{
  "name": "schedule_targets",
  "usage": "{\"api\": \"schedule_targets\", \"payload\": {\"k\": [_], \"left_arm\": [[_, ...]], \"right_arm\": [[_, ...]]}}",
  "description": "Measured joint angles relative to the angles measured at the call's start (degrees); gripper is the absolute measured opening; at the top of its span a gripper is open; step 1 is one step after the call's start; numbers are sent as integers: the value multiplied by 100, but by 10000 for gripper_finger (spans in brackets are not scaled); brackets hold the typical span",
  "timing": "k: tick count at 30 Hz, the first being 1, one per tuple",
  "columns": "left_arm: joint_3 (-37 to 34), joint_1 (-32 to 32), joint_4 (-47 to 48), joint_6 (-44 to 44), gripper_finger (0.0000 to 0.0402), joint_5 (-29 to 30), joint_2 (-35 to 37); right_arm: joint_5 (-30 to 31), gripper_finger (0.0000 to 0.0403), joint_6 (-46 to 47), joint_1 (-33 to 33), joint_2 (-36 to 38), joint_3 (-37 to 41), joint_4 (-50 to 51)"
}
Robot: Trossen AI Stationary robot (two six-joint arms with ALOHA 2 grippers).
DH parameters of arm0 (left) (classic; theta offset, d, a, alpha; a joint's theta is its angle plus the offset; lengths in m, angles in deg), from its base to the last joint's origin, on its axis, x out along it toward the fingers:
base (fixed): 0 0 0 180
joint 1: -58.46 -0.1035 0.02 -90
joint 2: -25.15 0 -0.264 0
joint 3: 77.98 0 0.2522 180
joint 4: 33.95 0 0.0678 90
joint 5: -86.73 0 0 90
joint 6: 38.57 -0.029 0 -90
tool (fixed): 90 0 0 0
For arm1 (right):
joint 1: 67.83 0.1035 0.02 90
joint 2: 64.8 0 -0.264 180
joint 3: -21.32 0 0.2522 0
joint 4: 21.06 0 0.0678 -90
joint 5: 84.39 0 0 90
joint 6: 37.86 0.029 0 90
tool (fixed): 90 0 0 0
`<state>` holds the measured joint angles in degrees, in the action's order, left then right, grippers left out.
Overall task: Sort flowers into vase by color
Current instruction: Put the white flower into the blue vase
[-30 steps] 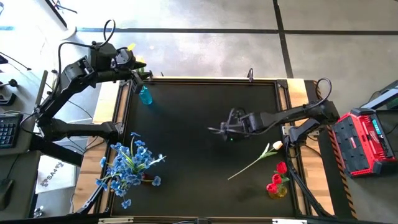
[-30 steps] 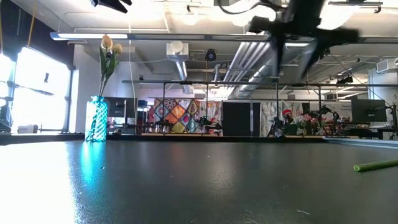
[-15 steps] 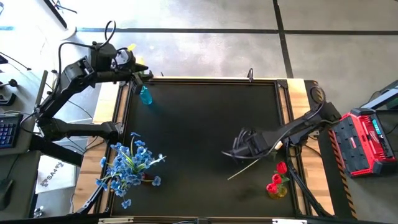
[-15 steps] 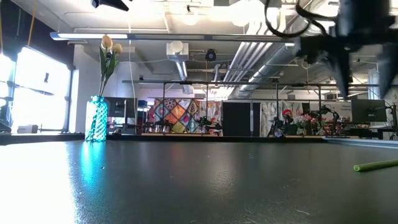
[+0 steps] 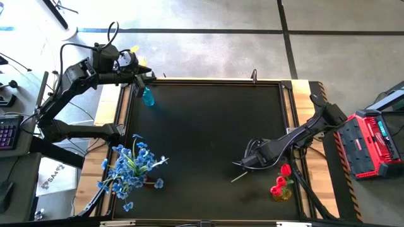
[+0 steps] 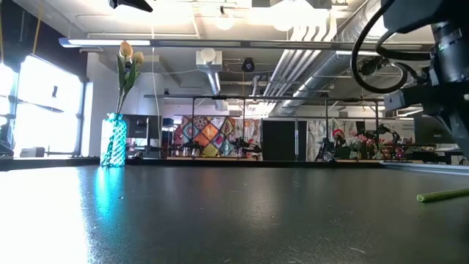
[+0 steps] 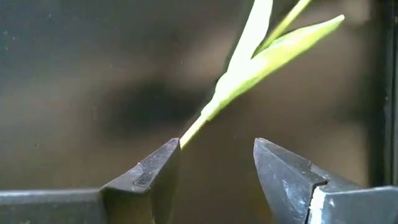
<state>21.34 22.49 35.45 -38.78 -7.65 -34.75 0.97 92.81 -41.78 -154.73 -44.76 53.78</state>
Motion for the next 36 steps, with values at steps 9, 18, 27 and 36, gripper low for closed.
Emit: {"api": "schedule_targets", "payload": {"k": [9,18,27,36], "left_arm": [[0,0,0,8,211,7,0],[0,0,23,212,211,13,0],[0,2,22,366,211,66,0],[0,2,-74,752,211,21,0]], "right_arm": [[151,189,-63,-102,1,667,-801],[355,115,-206,-105,20,865,-1173],[600,27,-428,-127,11,836,-1152],[1783,2,-1033,-202,63,556,-1231]]}}
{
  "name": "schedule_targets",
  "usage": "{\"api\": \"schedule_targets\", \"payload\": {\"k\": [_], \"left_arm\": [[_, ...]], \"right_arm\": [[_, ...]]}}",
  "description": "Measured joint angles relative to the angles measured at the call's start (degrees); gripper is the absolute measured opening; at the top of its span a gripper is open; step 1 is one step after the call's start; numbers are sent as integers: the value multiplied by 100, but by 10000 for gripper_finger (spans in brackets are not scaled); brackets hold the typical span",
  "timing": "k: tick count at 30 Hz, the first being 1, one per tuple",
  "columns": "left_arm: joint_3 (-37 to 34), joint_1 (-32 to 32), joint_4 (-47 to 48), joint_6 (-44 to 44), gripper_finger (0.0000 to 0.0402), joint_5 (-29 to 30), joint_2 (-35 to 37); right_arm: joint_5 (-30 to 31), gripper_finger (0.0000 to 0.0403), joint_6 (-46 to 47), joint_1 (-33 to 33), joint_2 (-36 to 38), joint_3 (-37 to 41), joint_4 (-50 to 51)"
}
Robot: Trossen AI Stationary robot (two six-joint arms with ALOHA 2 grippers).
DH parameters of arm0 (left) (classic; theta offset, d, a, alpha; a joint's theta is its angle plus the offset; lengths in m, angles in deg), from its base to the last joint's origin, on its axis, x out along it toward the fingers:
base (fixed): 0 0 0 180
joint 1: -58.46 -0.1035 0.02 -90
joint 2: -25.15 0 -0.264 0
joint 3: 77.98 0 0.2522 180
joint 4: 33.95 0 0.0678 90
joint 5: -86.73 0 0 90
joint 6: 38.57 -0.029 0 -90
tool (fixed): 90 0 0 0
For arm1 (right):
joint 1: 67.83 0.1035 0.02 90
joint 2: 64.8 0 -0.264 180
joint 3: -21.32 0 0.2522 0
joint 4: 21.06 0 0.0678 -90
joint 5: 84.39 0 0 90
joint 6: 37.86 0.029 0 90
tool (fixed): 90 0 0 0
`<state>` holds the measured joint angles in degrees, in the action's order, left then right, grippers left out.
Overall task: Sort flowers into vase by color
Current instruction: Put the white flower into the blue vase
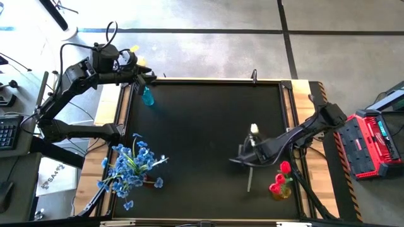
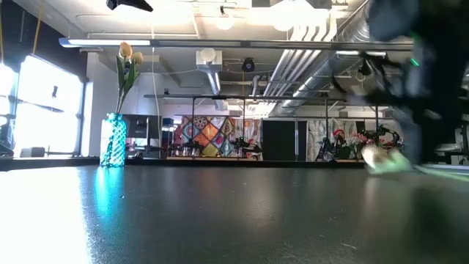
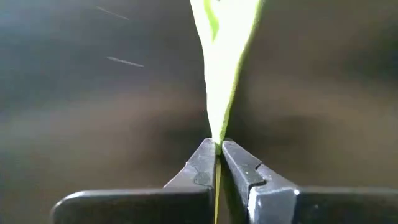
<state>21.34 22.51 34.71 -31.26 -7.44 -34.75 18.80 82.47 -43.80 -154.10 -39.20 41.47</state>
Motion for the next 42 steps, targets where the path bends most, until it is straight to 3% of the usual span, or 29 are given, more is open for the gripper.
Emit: {"api": "schedule_targets", "payload": {"k": [4,9,16,21,26,36,42], "left_arm": [[0,0,-341,195,211,-124,0],[0,-2,-635,554,211,-487,2],[0,84,-926,1004,211,-1078,-92],[0,495,-986,1056,211,-1168,-337],[0,986,-1166,1054,211,-1164,-656],[0,1562,-3227,1047,211,-1051,-1440],[0,1633,-3692,1053,211,-1017,-1863]], "right_arm": [[774,2,-675,-198,230,-340,-130],[1550,1,-2191,-695,583,-839,-141],[2090,0,-5900,-1497,764,-1717,-1049],[1606,0,-8425,-2110,763,-2125,-2785],[807,0,-9883,-2605,763,-2400,-4198],[-833,0,-10857,-3475,761,-3218,-4355],[-1213,0,-11222,-3532,762,-3517,-4362]]}}
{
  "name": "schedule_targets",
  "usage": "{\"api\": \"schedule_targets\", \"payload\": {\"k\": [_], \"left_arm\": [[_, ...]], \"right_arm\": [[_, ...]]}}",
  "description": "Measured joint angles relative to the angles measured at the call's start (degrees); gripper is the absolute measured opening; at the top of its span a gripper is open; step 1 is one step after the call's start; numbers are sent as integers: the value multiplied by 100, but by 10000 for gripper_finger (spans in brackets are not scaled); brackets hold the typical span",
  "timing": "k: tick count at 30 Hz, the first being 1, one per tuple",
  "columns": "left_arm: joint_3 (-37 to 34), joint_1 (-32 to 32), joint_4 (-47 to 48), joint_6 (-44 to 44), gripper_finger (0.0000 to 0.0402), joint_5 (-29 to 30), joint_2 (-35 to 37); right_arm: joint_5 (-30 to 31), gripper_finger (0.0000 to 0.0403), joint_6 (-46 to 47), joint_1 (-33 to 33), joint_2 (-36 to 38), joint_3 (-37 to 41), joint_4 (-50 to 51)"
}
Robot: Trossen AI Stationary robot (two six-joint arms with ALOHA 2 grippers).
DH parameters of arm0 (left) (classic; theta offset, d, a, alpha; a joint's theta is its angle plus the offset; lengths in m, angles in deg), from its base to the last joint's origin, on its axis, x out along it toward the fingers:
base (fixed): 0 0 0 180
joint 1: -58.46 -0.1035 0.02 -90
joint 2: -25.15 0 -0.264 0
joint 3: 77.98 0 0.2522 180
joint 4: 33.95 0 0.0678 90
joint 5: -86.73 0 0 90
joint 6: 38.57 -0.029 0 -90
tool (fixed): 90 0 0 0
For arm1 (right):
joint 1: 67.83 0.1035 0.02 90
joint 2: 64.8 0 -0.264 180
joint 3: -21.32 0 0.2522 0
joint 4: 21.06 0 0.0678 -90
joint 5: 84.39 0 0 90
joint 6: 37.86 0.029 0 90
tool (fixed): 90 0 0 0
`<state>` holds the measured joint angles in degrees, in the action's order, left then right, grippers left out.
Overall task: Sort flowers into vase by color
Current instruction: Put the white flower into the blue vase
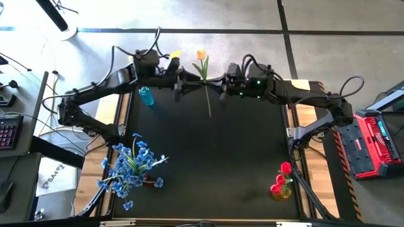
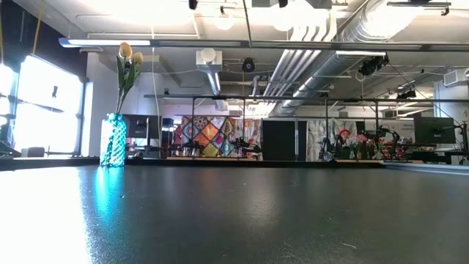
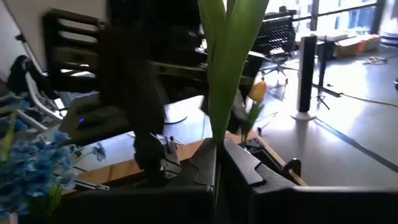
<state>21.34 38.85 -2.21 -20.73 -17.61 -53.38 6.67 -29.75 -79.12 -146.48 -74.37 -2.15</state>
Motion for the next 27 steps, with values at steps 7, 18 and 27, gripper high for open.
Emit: {"api": "schedule_targets", "payload": {"k": [7,18,27], "left_arm": [[0,156,-658,-82,211,-10,-328],[0,395,-548,-749,94,739,-208],[-2,393,-369,-889,10,883,-135]], "right_arm": [[-177,0,-67,4,-18,-13,147],[-334,0,-39,7,-27,-13,298],[9,18,99,52,10,-13,464]]}}
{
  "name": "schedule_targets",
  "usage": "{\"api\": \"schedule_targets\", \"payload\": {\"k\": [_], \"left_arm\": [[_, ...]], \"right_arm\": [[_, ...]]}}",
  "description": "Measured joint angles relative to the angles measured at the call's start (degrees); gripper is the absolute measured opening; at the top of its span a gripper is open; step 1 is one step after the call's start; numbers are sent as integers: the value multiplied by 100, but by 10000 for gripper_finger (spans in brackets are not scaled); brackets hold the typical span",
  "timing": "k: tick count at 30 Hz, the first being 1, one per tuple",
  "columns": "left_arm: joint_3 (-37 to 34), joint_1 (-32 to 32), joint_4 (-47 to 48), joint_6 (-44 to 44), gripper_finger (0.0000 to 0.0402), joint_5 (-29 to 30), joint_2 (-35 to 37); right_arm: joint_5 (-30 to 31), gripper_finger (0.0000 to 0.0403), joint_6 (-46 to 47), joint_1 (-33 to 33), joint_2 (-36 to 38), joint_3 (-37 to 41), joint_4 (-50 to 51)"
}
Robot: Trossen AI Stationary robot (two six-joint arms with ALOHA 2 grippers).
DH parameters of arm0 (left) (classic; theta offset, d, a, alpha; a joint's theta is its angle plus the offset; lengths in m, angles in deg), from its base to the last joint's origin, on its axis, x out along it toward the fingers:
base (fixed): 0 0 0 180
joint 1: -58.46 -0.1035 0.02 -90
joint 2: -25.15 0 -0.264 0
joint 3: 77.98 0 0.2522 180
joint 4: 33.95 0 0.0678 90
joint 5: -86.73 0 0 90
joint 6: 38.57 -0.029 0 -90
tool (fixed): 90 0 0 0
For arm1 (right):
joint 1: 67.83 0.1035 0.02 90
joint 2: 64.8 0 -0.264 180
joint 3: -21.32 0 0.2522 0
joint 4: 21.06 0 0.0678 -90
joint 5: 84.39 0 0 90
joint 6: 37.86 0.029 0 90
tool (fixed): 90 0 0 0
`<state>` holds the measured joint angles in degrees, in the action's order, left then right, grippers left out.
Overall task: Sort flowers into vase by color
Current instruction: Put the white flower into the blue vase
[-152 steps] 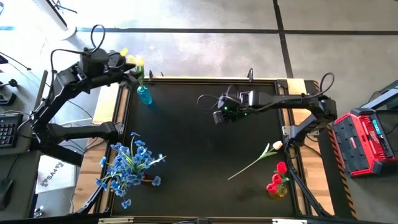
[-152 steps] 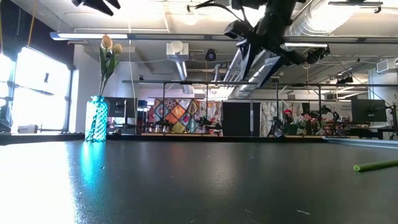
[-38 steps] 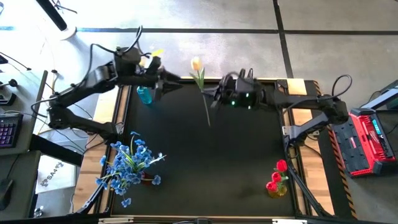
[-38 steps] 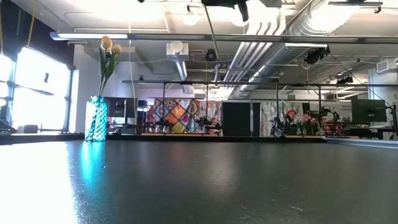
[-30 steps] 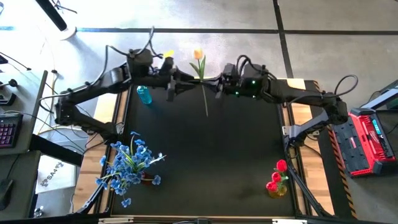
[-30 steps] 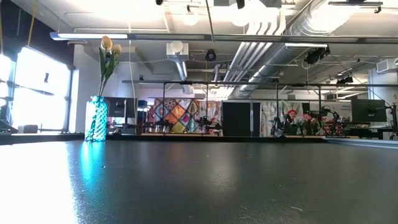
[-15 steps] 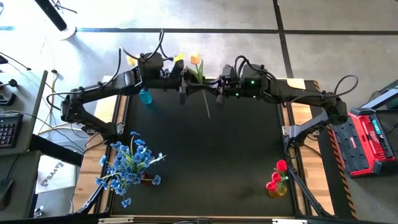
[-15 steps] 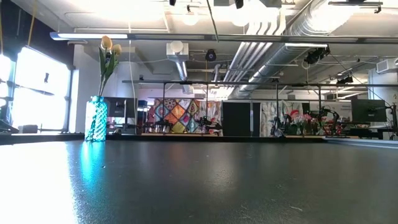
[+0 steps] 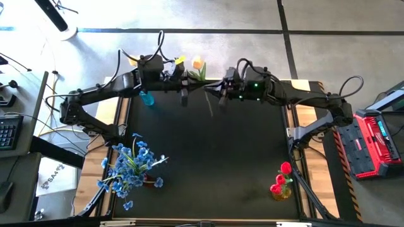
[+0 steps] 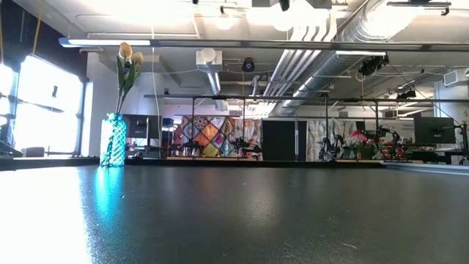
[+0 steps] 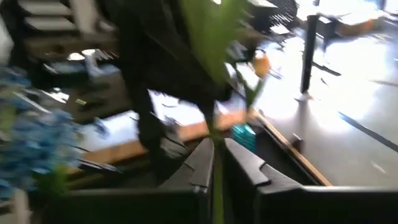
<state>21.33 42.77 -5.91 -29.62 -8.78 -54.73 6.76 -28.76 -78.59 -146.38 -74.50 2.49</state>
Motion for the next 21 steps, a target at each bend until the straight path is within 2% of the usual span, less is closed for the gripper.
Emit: {"api": "schedule_targets", "payload": {"k": [3,6,8,14,21], "left_arm": [[-1,2,769,-156,4,799,369],[-7,0,1754,-164,5,1873,890],[-205,-4,2063,-168,3,2515,1272],[-1331,-139,2047,-267,2,3878,2618],[-2772,-325,1513,-281,1,4493,3919]], "right_arm": [[528,42,138,-9,153,2,620],[1115,63,412,-10,372,2,1432],[1378,70,474,-7,506,3,1869],[1644,73,497,-7,766,4,2216],[1676,73,391,-112,776,4,2215]]}}
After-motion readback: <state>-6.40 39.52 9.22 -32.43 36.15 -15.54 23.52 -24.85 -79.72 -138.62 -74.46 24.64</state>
